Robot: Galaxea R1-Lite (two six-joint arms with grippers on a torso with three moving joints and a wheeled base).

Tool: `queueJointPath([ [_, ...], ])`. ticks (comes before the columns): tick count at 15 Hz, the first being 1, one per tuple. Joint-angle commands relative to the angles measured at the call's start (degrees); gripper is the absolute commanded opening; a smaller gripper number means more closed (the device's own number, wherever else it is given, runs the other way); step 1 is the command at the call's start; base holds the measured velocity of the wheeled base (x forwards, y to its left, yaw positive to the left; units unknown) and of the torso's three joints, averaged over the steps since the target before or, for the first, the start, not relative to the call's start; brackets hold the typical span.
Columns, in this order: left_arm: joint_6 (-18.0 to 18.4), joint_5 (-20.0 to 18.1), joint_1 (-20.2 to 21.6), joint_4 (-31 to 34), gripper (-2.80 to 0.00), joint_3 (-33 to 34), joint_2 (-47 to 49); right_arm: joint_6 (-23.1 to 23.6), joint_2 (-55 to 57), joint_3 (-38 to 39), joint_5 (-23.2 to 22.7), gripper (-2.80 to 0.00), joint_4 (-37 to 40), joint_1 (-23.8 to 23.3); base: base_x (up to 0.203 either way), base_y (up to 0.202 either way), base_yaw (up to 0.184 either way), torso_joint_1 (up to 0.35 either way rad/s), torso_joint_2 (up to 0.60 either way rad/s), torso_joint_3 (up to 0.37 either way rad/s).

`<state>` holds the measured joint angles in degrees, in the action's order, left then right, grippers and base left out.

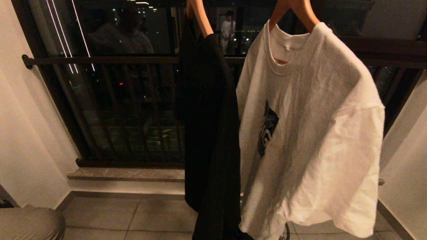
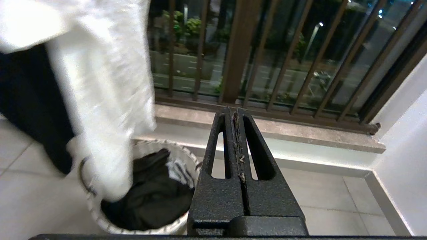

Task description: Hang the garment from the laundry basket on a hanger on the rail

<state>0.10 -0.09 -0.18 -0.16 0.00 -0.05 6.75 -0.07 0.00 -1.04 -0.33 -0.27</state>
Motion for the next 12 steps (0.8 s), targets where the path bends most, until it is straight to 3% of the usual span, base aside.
queueJointPath([
  [1, -0.01, 0.00, 0.01, -0.02, -2.80, 0.09, 0.05, 0.19, -0.01, 0.00, -0.02, -2.80, -0.02, 0.00, -0.193, 0.000, -0.001, 0.002, 0.00, 0.002],
  [5, 0.17, 0.00, 0.01, -0.11, -2.80, 0.09, 0.05, 0.37, -0.01, 0.00, -0.02, -2.80, -0.11, 0.00, -0.181, 0.000, 0.003, -0.002, 0.00, 0.002],
  [12, 0.17, 0.00, 0.01, -0.11, -2.80, 0.09, 0.05, 0.19, -0.01, -0.03, -0.11, -2.80, -0.08, 0.00, 0.000, 0.000, 0.000, 0.000, 0.00, 0.000],
])
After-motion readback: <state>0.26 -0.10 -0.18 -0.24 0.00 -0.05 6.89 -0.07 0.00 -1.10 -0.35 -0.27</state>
